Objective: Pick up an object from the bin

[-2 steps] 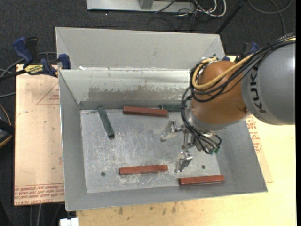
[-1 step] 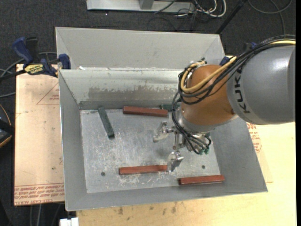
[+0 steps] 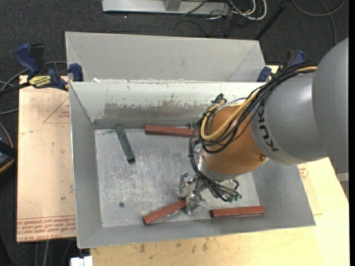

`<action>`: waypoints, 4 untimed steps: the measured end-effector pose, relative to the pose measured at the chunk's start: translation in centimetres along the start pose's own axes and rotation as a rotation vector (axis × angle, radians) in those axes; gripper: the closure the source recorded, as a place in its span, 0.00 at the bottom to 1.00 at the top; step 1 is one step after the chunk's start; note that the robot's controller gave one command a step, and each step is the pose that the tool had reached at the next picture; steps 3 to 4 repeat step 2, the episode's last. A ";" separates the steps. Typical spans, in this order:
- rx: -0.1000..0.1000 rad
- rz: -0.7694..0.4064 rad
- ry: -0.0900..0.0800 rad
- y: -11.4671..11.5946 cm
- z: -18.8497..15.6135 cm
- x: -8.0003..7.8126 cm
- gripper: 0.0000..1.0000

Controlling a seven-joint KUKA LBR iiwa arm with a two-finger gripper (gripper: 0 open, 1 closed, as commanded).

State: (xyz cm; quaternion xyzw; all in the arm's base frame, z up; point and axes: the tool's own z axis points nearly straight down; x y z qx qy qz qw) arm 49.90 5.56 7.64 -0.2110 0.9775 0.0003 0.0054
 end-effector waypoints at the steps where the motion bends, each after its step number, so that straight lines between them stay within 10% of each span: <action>1: 0.000 0.000 0.000 0.0 0.0 0.0 1.00; 2: -0.002 0.017 0.007 0.5 -14.5 -0.2 1.00; 4: -0.002 0.017 0.007 0.5 -14.5 -0.2 1.00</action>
Offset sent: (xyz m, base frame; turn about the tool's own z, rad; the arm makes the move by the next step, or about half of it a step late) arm -0.0026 0.0038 0.1451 0.0179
